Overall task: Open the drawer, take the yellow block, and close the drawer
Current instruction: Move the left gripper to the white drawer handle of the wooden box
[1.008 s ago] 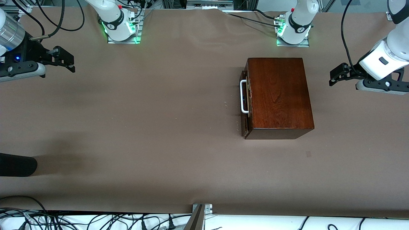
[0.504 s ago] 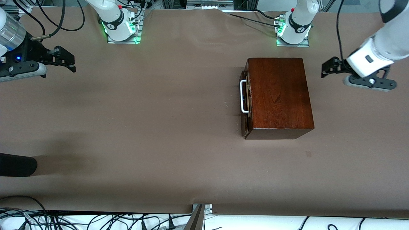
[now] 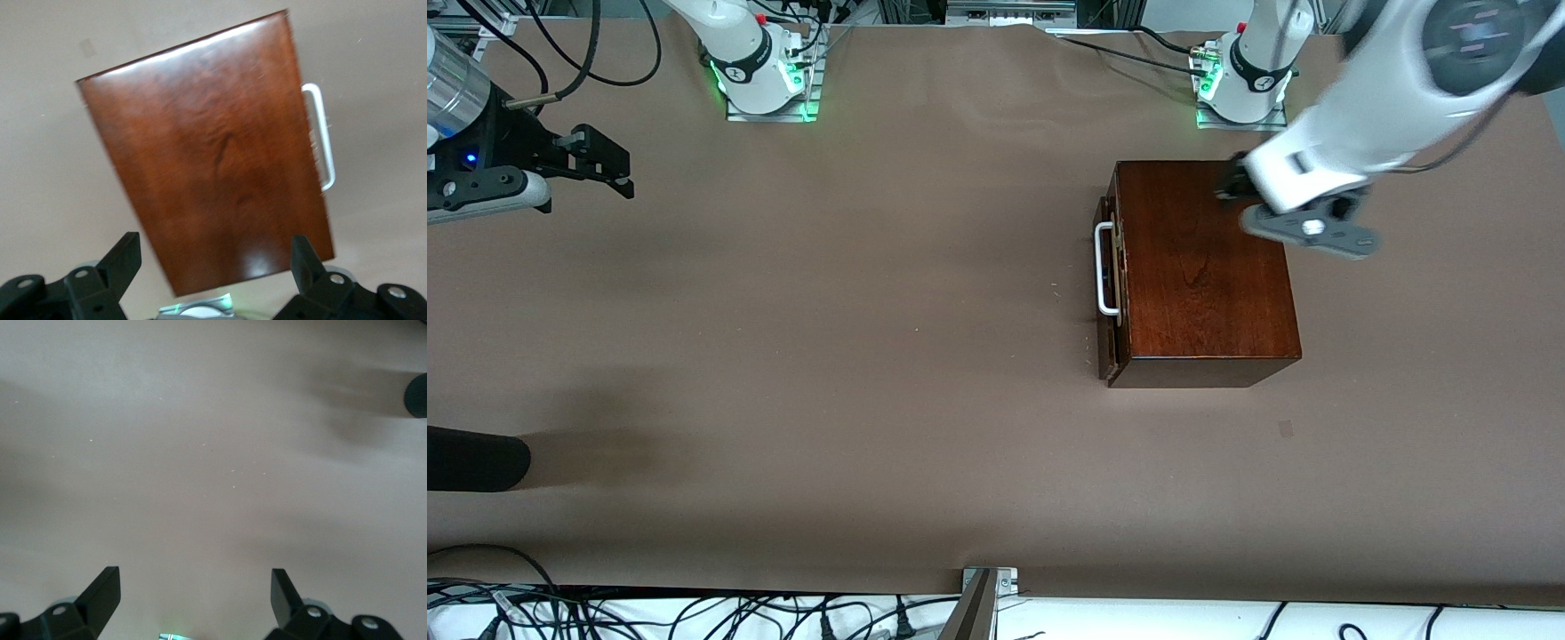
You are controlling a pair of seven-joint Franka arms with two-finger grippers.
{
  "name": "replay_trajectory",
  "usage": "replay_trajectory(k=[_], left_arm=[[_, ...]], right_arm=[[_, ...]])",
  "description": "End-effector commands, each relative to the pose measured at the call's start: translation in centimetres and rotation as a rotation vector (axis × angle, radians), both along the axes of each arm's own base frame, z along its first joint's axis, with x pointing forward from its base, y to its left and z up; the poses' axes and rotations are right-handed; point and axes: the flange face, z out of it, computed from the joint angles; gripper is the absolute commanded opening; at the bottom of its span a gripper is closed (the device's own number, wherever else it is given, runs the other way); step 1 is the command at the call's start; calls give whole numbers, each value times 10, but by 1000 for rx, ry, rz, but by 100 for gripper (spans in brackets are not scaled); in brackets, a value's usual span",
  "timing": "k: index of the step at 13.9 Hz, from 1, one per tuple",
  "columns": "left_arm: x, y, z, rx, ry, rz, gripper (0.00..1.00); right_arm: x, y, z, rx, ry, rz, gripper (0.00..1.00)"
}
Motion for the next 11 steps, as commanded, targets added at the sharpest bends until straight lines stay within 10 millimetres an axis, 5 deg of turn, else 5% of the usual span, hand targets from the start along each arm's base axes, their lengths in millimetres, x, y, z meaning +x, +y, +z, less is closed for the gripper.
replay_trajectory(k=[1,3,11], left_arm=[[1,-57,-18,6,-35,62,100],[-4,-95,-40,14,-54,121,100],[-58,-168,-126,138,-131,136,100]], right_arm=[[-6,4,10,26,3,18,100],[-7,2,12,25,3,16,100],[-7,-2,13,21,-3,20,100]])
